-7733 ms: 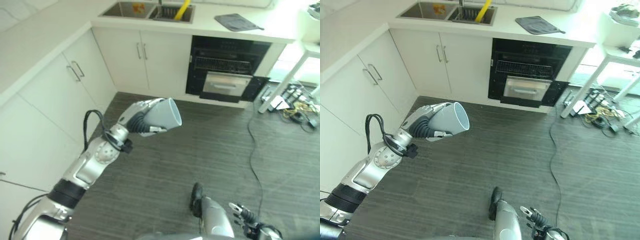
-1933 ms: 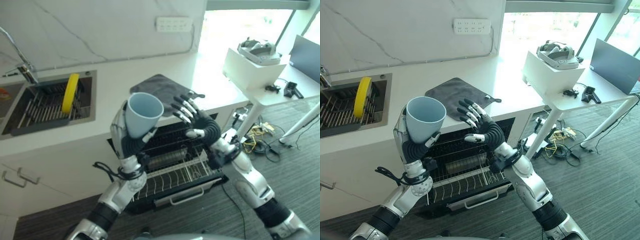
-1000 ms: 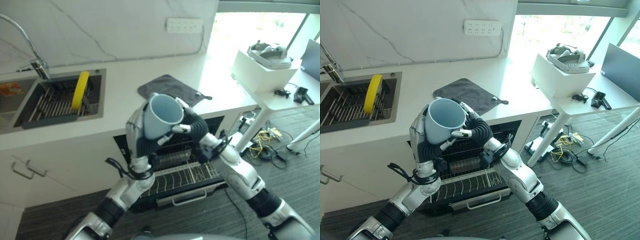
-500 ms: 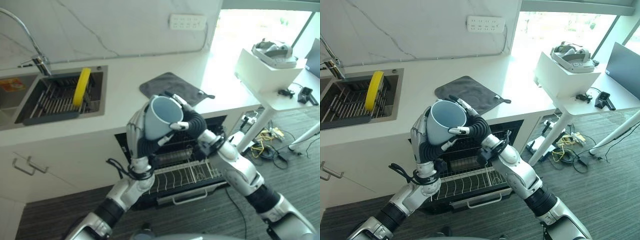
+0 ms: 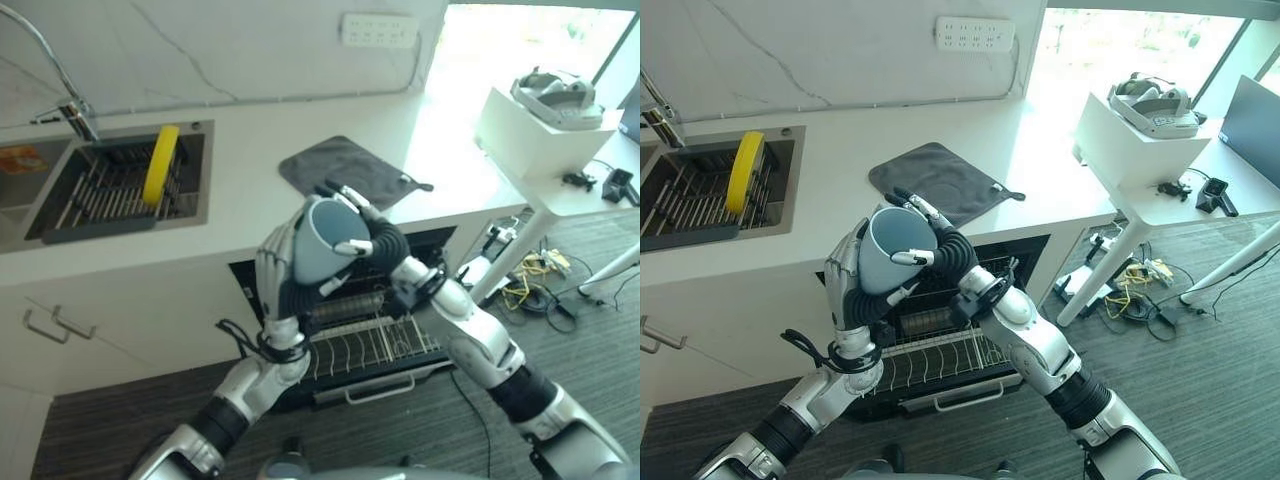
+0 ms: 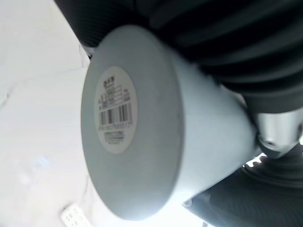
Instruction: Place the dishes in the dishwasher.
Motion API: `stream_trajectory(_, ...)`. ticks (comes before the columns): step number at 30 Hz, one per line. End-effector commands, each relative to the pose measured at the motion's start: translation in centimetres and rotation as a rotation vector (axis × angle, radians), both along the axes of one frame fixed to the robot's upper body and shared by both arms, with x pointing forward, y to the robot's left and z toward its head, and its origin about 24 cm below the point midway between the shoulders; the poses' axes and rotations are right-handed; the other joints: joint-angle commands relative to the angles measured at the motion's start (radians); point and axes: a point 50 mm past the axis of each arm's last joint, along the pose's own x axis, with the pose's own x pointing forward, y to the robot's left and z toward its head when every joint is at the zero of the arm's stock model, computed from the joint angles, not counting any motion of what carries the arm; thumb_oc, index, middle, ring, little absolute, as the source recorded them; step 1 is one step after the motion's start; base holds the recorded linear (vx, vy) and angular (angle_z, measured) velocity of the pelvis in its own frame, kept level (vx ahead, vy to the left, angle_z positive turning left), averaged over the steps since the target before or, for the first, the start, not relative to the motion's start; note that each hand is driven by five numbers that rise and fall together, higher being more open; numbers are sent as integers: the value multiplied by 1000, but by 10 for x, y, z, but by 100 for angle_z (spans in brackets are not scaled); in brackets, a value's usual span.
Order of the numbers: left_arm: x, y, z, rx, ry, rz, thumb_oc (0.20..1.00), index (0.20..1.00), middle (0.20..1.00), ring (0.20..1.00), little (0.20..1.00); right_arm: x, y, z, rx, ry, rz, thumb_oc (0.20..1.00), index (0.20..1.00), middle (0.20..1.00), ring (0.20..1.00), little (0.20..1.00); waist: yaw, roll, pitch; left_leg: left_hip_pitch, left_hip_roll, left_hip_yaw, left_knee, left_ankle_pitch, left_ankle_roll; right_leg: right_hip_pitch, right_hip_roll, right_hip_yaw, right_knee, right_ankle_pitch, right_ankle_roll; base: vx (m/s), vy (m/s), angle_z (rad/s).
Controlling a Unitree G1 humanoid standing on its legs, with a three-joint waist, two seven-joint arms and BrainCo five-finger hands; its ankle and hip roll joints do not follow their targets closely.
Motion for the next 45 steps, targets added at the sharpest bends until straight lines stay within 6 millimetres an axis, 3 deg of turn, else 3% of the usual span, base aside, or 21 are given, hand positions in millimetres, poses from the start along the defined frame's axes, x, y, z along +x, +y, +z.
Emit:
stream_trajectory(1,14,-15,24,22,-127,-73,200,200,200,200,200,0,21,24,71,-67,80,1000,1000,1000,1000,1000,37,-5,-15,46,18,-32,152,-220,12,-63,-34,81,91,-57,20,-4,-4,4)
stream_trajectory(23,20,-12,15,-98,58,-149,200,200,200,200,200,-8,21,19,123,-6,170,1000,1000,1000,1000,1000,32,-1,-19,51,17,-23,153,-219,15,-73,-42,67,102,-52,22,0,0,0)
stream_trajectory(45,19,-15,22,-134,58,-178,200,200,200,200,200,-6,17,8,99,5,114,1000,1000,1000,1000,1000,26,2,-7,46,11,-26,182,-232,22,-76,-49,73,117,-58,18,0,0,0)
